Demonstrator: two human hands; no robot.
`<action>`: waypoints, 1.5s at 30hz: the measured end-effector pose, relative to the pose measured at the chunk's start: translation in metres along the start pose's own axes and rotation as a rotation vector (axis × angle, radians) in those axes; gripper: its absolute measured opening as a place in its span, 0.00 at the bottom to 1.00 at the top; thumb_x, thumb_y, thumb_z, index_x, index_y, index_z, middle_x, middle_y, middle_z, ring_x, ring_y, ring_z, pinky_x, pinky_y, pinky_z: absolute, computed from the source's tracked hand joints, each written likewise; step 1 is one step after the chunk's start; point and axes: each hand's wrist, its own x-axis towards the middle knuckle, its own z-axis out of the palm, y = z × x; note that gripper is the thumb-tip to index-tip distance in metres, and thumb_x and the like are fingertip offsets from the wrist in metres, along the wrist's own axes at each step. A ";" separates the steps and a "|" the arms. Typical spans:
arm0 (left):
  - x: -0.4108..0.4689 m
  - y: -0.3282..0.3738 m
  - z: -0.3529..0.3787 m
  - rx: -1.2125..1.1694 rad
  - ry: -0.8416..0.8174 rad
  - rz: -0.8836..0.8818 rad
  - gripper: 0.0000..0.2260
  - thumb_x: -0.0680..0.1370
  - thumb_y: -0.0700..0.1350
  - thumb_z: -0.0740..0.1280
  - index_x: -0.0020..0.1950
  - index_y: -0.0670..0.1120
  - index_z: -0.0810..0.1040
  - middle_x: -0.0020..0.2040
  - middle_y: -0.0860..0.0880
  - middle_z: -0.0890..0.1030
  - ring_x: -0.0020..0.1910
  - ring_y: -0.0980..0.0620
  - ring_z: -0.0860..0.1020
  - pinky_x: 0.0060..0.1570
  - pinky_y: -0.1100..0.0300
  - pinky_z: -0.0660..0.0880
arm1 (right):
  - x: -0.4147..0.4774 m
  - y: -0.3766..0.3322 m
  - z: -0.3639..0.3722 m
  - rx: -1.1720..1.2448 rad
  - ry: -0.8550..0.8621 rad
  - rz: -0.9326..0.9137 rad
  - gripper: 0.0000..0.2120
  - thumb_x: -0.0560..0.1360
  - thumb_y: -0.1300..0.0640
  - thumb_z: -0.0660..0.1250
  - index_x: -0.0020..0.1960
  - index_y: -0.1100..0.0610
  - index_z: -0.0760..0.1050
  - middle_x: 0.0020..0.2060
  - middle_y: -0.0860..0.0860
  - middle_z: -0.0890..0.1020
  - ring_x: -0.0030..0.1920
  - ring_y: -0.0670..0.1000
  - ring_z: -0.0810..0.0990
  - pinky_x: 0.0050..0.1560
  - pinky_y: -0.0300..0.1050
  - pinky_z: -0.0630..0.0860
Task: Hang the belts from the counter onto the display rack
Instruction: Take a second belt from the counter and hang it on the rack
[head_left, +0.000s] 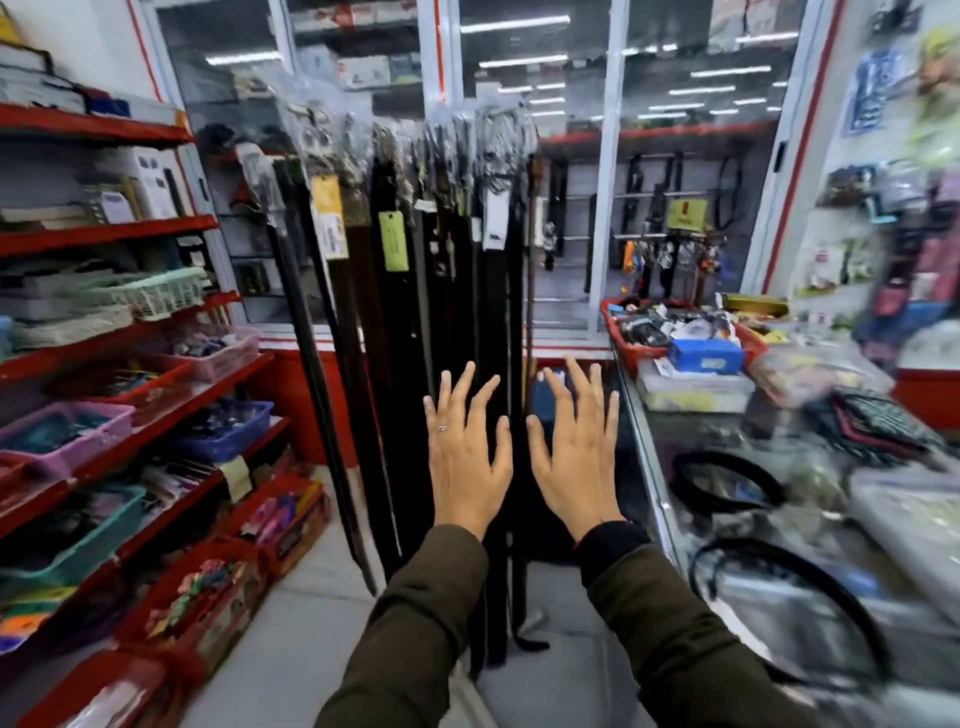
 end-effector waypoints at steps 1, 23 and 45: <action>-0.011 0.005 0.008 -0.004 -0.025 -0.005 0.21 0.84 0.49 0.61 0.77 0.50 0.69 0.82 0.51 0.61 0.84 0.49 0.51 0.83 0.47 0.44 | -0.011 0.009 -0.004 -0.017 -0.014 0.021 0.25 0.82 0.51 0.59 0.78 0.53 0.63 0.81 0.52 0.59 0.83 0.57 0.50 0.81 0.64 0.49; -0.183 0.118 0.141 -0.235 -1.119 0.207 0.29 0.84 0.59 0.58 0.82 0.47 0.59 0.83 0.48 0.59 0.84 0.48 0.50 0.82 0.45 0.44 | -0.209 0.188 -0.126 -0.402 -0.497 0.577 0.22 0.75 0.62 0.63 0.68 0.52 0.76 0.64 0.51 0.81 0.71 0.52 0.74 0.80 0.64 0.41; -0.139 0.048 0.092 -0.185 -0.655 0.191 0.14 0.81 0.41 0.63 0.66 0.50 0.78 0.68 0.49 0.75 0.70 0.48 0.71 0.76 0.49 0.64 | -0.145 0.134 -0.095 0.080 -0.571 0.396 0.03 0.72 0.61 0.76 0.45 0.60 0.87 0.37 0.55 0.87 0.38 0.50 0.82 0.43 0.41 0.76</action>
